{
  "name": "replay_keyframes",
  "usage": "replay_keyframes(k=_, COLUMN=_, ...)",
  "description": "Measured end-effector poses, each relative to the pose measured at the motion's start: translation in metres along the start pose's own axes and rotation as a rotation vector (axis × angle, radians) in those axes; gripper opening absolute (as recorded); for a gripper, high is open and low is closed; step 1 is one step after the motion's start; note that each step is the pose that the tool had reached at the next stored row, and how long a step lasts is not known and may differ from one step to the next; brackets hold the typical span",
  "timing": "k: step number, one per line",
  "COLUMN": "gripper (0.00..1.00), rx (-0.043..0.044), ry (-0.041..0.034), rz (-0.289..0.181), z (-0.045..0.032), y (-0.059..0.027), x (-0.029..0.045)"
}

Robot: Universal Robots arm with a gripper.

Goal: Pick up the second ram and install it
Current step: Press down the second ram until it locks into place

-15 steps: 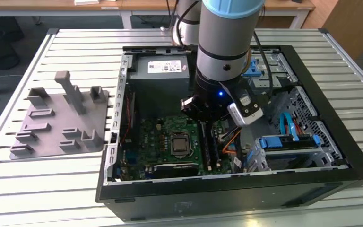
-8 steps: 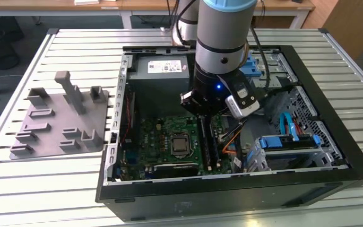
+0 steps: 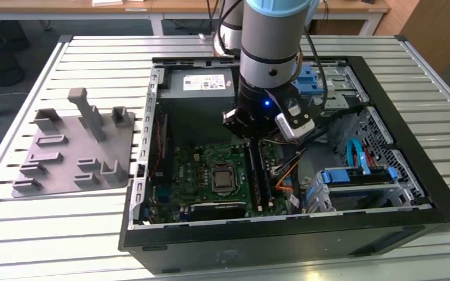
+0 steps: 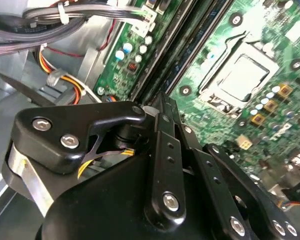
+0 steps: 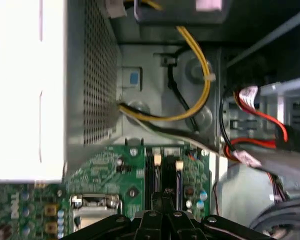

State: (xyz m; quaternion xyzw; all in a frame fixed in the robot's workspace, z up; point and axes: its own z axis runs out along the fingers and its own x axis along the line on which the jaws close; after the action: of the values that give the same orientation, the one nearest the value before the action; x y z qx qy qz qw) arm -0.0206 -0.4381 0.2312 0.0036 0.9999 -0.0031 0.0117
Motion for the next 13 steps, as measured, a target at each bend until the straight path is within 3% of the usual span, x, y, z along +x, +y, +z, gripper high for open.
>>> replay_keyframes(k=9, gripper=0.10, rx=0.0013, ry=0.0006, rz=0.000, z=0.0143, y=0.0022, x=0.0006)
replay_keyframes(k=13, gripper=0.10, rx=0.0012, ry=0.0004, rz=0.000, z=0.0170, y=0.0024, x=0.0006)
